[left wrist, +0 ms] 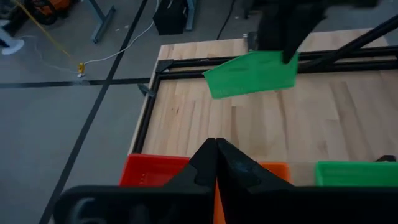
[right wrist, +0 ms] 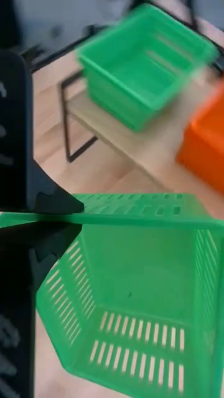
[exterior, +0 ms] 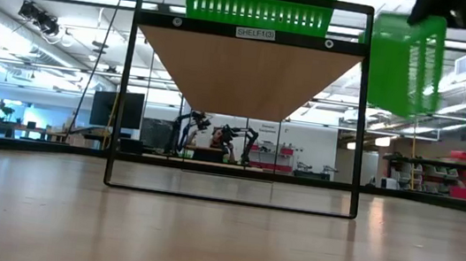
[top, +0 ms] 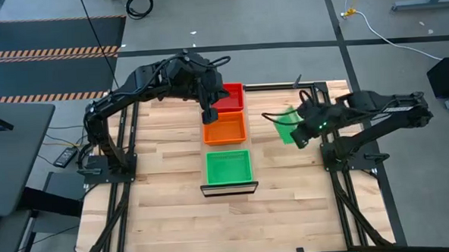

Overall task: Stack baskets on shelf by color
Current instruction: Stack the green basket on top of the green baskets on the shelf

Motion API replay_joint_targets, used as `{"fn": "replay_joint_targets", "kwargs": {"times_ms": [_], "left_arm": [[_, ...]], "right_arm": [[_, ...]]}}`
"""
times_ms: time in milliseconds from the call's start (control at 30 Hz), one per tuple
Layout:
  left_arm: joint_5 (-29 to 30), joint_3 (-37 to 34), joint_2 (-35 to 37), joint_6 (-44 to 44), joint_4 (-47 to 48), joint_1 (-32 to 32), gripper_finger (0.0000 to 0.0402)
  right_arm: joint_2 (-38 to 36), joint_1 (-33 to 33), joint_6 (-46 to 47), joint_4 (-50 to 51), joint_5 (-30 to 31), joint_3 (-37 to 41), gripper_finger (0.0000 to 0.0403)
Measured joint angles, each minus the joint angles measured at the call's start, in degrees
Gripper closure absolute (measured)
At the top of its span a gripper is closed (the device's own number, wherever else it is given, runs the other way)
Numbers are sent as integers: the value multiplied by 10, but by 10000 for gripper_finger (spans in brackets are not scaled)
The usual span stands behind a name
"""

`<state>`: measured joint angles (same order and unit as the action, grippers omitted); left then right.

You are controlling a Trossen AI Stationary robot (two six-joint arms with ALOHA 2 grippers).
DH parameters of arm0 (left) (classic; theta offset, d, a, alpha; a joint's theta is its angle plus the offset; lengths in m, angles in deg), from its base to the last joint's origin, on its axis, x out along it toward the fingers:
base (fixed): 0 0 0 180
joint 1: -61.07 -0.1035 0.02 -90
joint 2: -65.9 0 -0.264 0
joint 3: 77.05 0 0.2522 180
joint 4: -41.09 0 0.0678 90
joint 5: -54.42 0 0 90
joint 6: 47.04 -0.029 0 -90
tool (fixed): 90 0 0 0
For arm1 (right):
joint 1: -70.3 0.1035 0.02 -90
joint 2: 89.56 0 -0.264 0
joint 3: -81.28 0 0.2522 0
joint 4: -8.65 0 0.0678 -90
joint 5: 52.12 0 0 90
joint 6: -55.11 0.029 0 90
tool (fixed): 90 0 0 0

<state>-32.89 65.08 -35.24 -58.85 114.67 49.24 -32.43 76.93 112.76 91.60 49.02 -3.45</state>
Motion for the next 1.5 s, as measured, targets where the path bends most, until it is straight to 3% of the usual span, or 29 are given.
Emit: {"fn": "replay_joint_targets", "kwargs": {"times_ms": [400,600,733,1033,1267,1500], "left_arm": [[-1,0,0,27,2,-28,394],[0,0,4,68,11,-29,386],[-1,0,24,104,17,-28,381],[0,0,115,157,17,-5,394],[-1,1,153,172,19,48,383],[0,0,162,201,32,113,385]], "right_arm": [[54,-1,-604,-13,3,-139,387],[98,-13,-774,-14,21,-193,386],[119,-23,-848,-14,-22,-206,386],[150,-33,-915,-59,-101,-206,386],[178,-12,-955,-117,-105,-206,386],[207,14,-986,-151,-43,-206,386]]}}
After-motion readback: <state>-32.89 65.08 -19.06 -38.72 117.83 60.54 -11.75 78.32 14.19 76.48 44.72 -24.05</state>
